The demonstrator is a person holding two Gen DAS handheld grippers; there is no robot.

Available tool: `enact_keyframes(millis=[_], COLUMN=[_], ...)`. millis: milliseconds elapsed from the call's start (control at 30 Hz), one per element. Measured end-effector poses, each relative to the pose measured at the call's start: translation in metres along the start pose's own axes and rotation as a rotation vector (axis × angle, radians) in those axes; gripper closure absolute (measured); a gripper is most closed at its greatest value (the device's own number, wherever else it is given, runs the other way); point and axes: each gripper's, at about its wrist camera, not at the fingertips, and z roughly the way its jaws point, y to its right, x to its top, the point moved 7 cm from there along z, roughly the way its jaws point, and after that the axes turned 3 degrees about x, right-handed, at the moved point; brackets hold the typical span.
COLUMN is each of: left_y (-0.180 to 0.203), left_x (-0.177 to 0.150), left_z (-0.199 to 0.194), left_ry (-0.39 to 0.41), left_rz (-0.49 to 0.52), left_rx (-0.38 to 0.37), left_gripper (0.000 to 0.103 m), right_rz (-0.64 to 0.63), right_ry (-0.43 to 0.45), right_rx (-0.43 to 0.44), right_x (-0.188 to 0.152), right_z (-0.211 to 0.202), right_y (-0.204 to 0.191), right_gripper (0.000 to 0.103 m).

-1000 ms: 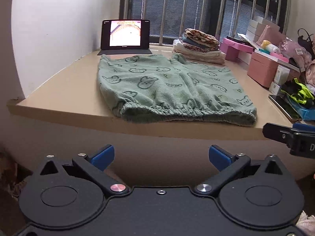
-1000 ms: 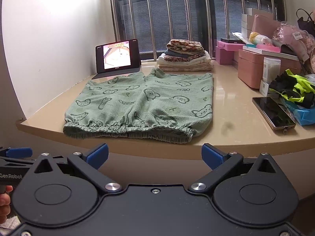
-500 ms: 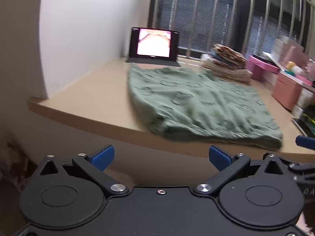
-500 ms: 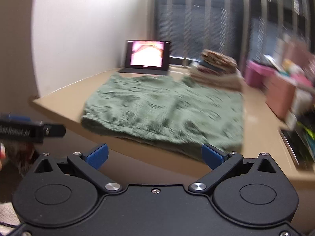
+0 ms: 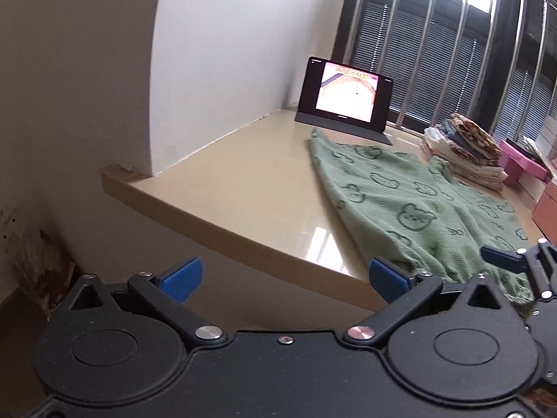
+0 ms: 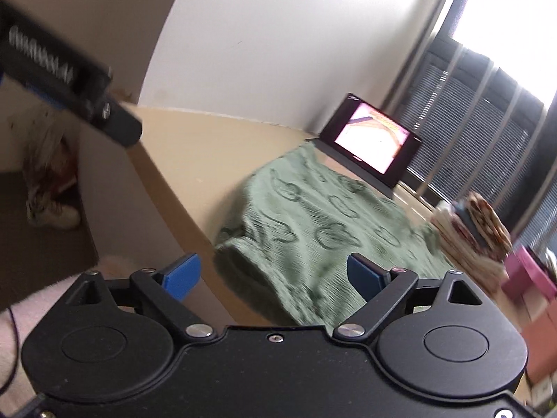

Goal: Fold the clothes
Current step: 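Grasp the garment's hem corner with the right gripper while the left gripper grasps another corner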

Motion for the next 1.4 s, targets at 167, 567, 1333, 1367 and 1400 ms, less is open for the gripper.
enact_keyframes(millis=[167,567,1333,1367,1400], left_y=[-0.012,-0.004,0.085,0.084,0.082], left_x=[0.006,0.037,0.108,0.114,0.119], left_z=[0.018,0.064,0.285,0.294,0.304], left_ry=[-0.027,-0.066,-0.437,-0.428,-0.419], left_rz=[0.005,0.054,-0.244,-0.259,-0.274], left_rx=[-0.002,-0.091,-0.311,-0.303,-0.294], left_gripper=[0.0,0.0,0.072,0.077,0.078], right_rz=[-0.098,-0.225,0.288,0.292,0.298], right_ry=[-0.049,-0.167,0.011,0.012,0.013], right_rx=[0.011,0.085,0.183,0.188,0.192], right_x=[0.003,0.005,0.02,0.02,0.02], right_z=[0.026,0.039,0.007,0.008,0.009], right_y=[-0.02,-0.04,0.05,0.052,0.054], right_gripper=[0.029,0.09,0.093,0.094,0.093])
